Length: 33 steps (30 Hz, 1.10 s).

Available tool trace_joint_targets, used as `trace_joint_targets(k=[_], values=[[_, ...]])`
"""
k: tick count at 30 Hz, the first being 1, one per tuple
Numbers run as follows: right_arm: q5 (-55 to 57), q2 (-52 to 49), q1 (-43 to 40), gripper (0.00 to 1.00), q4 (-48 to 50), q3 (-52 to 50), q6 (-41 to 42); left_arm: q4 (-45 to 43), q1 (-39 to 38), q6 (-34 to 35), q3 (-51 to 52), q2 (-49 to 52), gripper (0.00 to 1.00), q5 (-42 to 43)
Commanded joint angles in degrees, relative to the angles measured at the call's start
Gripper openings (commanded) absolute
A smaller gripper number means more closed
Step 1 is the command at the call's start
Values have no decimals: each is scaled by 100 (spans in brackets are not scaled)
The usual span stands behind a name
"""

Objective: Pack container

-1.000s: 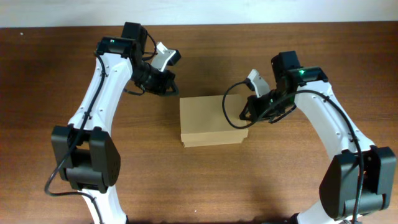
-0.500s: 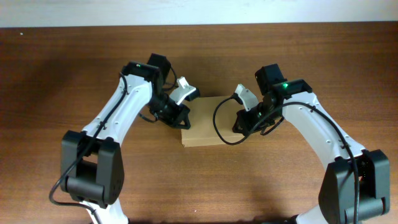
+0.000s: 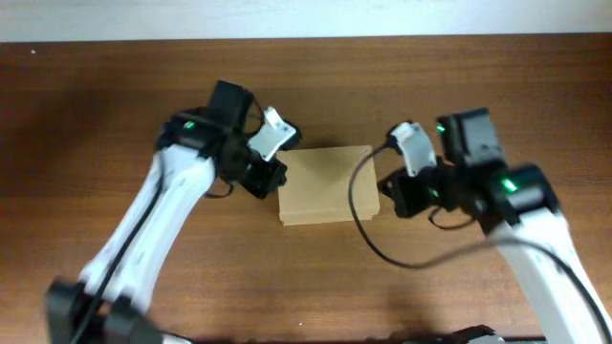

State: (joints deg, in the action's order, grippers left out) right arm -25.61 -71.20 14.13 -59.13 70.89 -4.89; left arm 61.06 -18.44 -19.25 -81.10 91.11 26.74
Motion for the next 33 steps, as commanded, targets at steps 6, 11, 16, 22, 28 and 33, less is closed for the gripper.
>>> trace_joint_targets(k=[6, 11, 16, 22, 28, 33], values=[[238, 2330, 48, 4, -1250, 83, 859, 280, -439, 236, -9, -2439, 2, -109], [710, 3292, 48, 4, -2221, 52, 852, 837, -442, 345, 505, -3215, 2, -107], [743, 4343, 48, 4, -2393, -1239, 1016, -7, -442, 964, 2557, -4513, 2, -39], [437, 4793, 48, 33, -2059, -1353, 1766, -446, -439, 1399, 3198, -4962, 15, 42], [448, 4793, 48, 99, -2059, -1353, 1762, -638, -439, 1493, 3200, -4962, 99, 39], [448, 4791, 48, 99, -2059, -1353, 1762, -636, -439, 1493, 3200, -4962, 99, 42]])
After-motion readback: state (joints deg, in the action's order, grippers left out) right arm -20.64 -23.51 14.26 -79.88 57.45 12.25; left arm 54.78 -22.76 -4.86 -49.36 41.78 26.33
